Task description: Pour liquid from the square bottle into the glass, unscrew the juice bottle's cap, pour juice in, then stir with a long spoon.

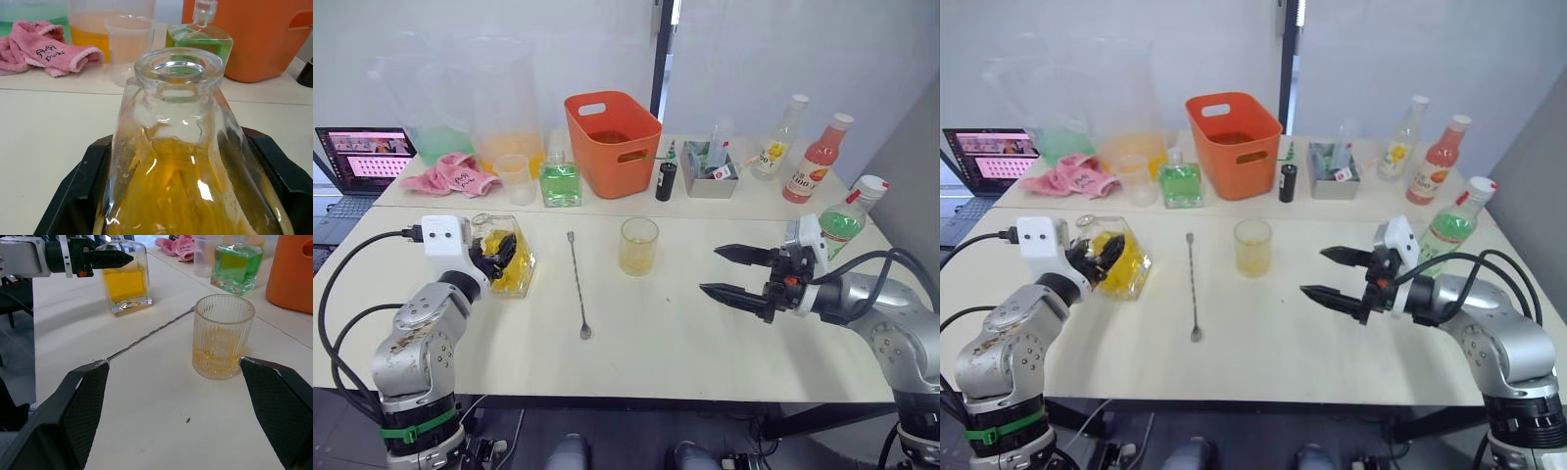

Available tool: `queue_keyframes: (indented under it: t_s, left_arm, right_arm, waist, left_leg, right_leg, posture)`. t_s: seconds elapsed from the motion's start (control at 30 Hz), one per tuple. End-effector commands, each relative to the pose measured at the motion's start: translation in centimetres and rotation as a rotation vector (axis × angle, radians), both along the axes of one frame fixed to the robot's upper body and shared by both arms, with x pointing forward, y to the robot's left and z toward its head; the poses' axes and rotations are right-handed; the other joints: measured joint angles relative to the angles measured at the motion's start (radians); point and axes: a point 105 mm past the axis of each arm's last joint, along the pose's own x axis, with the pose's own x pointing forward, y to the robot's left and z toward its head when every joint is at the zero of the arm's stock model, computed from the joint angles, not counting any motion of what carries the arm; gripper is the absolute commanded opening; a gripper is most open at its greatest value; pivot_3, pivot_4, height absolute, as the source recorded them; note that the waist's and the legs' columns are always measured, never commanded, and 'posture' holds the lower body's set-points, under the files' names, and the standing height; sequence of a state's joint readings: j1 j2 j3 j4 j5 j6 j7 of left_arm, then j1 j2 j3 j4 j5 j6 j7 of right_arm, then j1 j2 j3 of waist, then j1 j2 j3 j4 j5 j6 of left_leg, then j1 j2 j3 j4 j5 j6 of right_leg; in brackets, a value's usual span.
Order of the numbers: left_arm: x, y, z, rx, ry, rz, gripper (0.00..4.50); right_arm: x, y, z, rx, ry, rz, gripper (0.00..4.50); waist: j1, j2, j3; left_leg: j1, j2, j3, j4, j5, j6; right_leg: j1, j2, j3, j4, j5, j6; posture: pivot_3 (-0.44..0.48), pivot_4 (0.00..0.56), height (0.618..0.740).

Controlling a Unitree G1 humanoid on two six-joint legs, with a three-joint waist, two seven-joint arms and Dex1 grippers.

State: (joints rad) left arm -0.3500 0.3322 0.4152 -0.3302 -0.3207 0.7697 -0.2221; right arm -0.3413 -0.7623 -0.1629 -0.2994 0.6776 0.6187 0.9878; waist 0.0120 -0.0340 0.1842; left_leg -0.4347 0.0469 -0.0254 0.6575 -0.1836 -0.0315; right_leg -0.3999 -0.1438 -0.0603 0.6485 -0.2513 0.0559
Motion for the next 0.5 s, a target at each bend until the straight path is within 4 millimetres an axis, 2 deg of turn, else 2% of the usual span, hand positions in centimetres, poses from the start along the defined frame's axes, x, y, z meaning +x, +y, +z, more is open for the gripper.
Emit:
queue_keyframes:
  t_s: [0.03,0.13,0.23,0.3,0.37,0.5]
  left_arm:
    - [0.2,0.5,-0.3,0.015,-0.002,0.031,2.81]
    - [0.5,0.8,-0.2,0.026,-0.010,0.045,2.81]
    - [0.8,0.7,0.3,0.020,-0.028,0.047,2.81]
    - [0.8,0.6,0.7,0.025,-0.044,0.038,3.87]
    - [0.8,0.6,0.9,0.039,-0.059,0.038,4.47]
    - [0.8,0.8,1.0,0.042,-0.062,0.042,4.47]
  right_arm:
    - [-0.1,-0.2,0.9,-0.011,-0.049,-0.006,4.50]
    - [-0.2,-0.2,0.8,-0.008,-0.049,-0.018,4.50]
    - [-0.2,-0.3,0.8,-0.008,-0.048,-0.022,4.50]
    - [-0.2,-0.3,0.7,-0.004,-0.049,-0.031,4.50]
    - [-0.2,-0.2,0.7,0.006,-0.051,-0.042,4.50]
    - [-0.4,0.1,0.8,0.021,-0.051,-0.051,4.50]
  waist:
    - [0.001,0.000,0.000]
    - [0.001,0.000,0.000]
    - [0.001,0.000,0.000]
    - [0.000,0.000,0.000]
    - [-0.001,0.000,0.000]
    - [-0.002,0.000,0.000]
  left_leg:
    - [0.001,0.000,0.000,0.000,0.000,0.000]
    - [0.009,0.000,0.000,0.000,-0.001,0.001]
    - [0.011,0.000,0.000,-0.001,-0.001,0.001]
    - [0.011,0.000,0.000,-0.001,-0.001,0.001]
    - [0.011,0.000,0.000,-0.001,-0.001,0.001]
    - [0.010,0.000,0.000,-0.002,-0.001,0.001]
  right_leg:
    - [0.001,0.000,0.000,0.000,0.000,0.000]
    - [0.010,0.000,0.000,-0.002,0.000,0.000]
    - [0.011,0.000,0.000,-0.002,-0.001,-0.001]
    - [0.011,0.000,0.000,-0.001,-0.001,-0.001]
    - [0.011,0.000,0.000,-0.001,-0.001,-0.001]
    - [0.010,0.000,0.000,-0.002,-0.001,0.000]
  posture:
    - [0.000,0.150,0.739]
    - [0.000,0.150,0.739]
    - [0.000,0.150,0.739]
    - [0.000,0.150,0.739]
    - [0.000,0.150,0.739]
    - [0.000,0.150,0.739]
